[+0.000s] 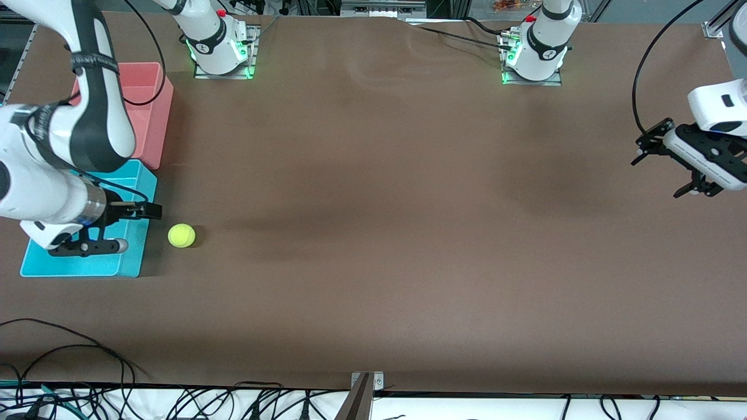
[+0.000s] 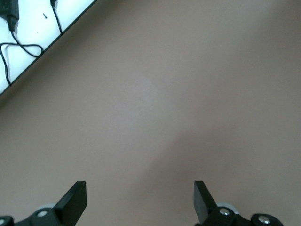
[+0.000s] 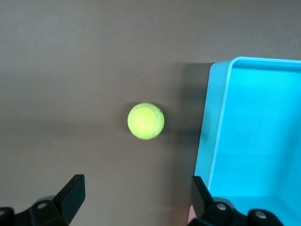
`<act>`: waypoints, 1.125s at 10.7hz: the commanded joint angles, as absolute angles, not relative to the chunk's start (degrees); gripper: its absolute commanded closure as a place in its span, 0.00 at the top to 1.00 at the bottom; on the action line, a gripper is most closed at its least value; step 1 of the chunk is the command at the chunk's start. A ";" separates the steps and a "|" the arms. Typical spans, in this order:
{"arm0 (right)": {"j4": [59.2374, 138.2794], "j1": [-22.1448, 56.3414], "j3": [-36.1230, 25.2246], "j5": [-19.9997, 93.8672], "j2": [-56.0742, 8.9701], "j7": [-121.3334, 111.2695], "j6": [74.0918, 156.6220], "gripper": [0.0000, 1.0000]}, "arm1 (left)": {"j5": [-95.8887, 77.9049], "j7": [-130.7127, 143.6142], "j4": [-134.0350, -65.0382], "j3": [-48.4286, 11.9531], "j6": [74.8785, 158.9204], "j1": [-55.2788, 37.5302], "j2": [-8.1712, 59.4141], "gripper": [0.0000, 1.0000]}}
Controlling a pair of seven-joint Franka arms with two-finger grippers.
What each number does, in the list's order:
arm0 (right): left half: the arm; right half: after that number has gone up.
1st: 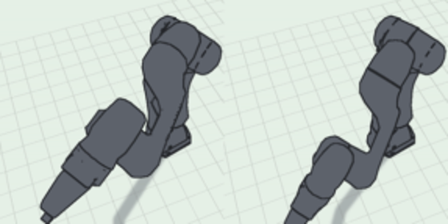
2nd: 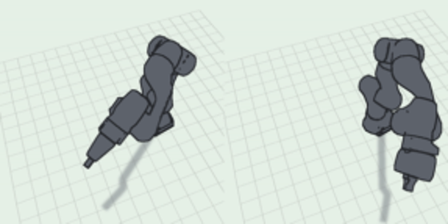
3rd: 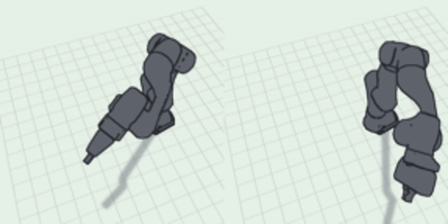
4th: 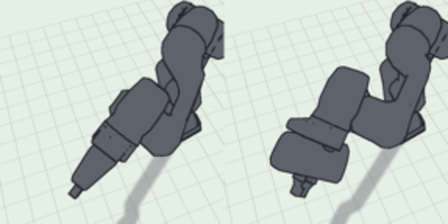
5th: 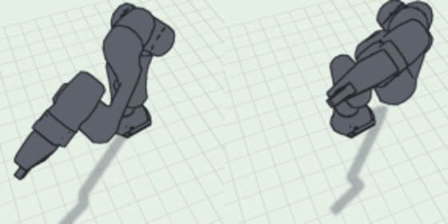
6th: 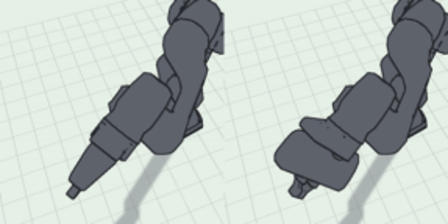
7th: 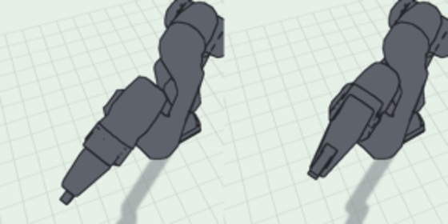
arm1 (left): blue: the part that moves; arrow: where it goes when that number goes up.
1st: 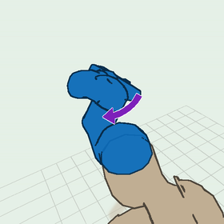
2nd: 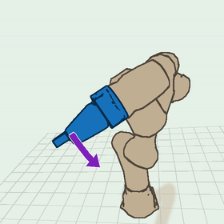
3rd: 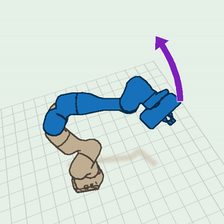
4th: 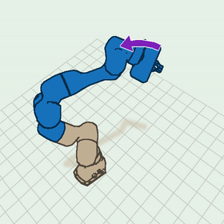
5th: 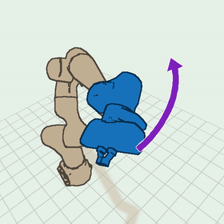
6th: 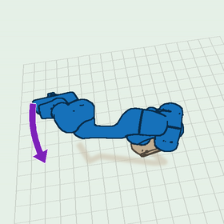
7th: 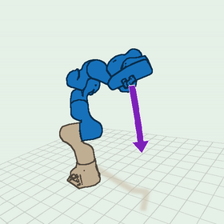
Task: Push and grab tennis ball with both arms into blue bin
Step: 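Lift the left gripper away while the right gripper reaches the ball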
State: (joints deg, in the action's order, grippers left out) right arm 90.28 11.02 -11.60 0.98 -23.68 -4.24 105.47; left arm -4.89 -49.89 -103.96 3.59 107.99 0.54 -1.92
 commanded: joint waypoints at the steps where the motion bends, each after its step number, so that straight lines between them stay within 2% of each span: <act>1: 98.32 10.72 -11.51 1.49 -22.68 -3.87 113.70 1.00 | -3.60 -42.74 -99.76 3.69 100.83 0.00 -1.67 1.00; 6: 107.83 11.07 -11.60 1.14 -23.64 -3.96 127.85 1.00 | 1.49 -24.12 -91.15 0.98 89.84 -0.79 -2.02 1.00; 10: 108.89 10.98 -11.60 1.14 -26.63 -4.04 132.70 1.00 | 2.81 0.30 -89.92 -5.08 87.72 -0.79 -1.93 1.00; 12: 108.90 11.16 -11.60 1.14 -28.73 -3.96 135.77 1.00 | 2.90 6.40 -88.95 -5.62 87.54 -1.14 -1.41 1.00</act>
